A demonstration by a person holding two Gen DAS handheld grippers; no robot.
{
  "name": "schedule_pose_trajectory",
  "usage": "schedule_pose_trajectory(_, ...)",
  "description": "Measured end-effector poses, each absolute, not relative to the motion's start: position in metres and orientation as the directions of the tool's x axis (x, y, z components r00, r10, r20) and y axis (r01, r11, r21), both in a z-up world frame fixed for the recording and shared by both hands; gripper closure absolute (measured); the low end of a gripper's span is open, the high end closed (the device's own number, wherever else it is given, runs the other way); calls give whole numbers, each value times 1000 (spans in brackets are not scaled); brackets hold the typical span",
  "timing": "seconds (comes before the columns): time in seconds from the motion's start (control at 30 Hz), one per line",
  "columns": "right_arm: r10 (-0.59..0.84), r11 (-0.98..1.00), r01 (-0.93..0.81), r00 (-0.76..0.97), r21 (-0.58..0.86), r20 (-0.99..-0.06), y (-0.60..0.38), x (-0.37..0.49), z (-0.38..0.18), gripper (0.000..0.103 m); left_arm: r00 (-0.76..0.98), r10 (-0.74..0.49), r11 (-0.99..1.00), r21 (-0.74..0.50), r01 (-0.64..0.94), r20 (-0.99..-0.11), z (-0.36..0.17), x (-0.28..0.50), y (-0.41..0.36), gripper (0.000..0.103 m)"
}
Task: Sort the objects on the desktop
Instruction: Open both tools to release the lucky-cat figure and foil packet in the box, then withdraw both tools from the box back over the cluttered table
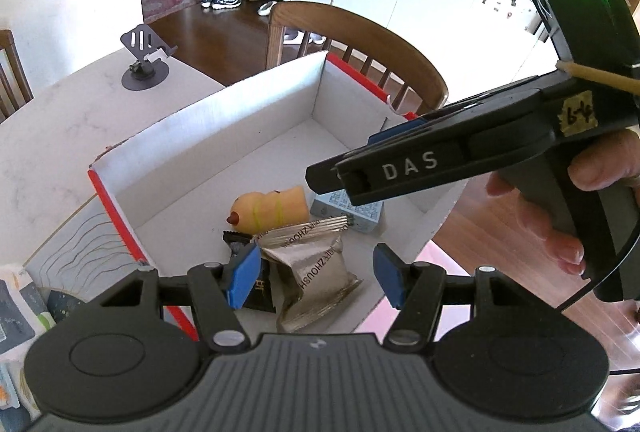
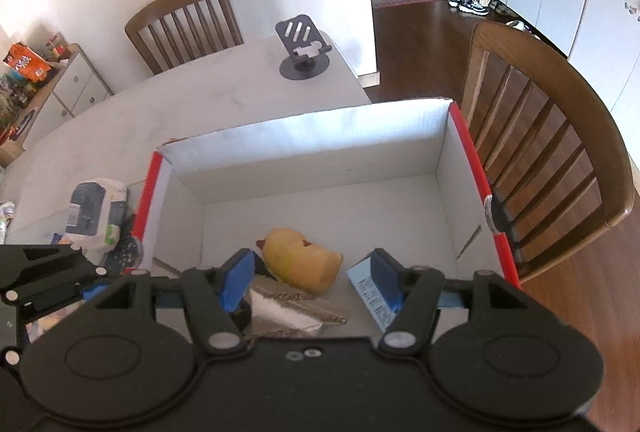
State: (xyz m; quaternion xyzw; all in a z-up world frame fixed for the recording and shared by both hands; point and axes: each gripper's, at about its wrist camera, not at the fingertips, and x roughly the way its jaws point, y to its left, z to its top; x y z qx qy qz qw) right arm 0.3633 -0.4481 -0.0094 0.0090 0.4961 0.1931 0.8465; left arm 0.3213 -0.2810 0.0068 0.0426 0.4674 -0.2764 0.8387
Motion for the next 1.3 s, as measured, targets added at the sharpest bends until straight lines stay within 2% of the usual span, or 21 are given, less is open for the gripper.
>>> schedule_pose_trajectory(0.47,367,916,-335,483,220,-795,-444,322,12,38,452,-447,840,-188,509,-772,26,293,-260,41)
schedule_pose_trajectory(0.57,385,909,-348,495,228,-779,-442,311,15,35,464,-456,839,-193,509,-760,29,286,-253,32)
schedule_pose_trajectory(0.87,405,904,-352,515,245,-755,-435,284,23,30,479,-469,839,-205,504,-742,34,268,-230,32)
schedule_pose_trajectory(0.97,418,900,-352,520,259,-745,-432,276,25,27,489,-468,841,-201,502,-736,34,260,-221,26)
schedule_pose_trajectory(1.1,420,900,-350,527,261,-739,-423,265,27,26,496,-472,839,-200,506,-728,37,250,-210,25)
schedule_pose_trajectory(1.17,417,901,-347,532,260,-737,-419,261,28,26,500,-477,837,-200,509,-723,38,244,-205,20)
schedule_pose_trajectory(1.3,415,903,-341,539,260,-733,-409,251,29,25,508,-476,838,-195,510,-718,38,231,-193,18)
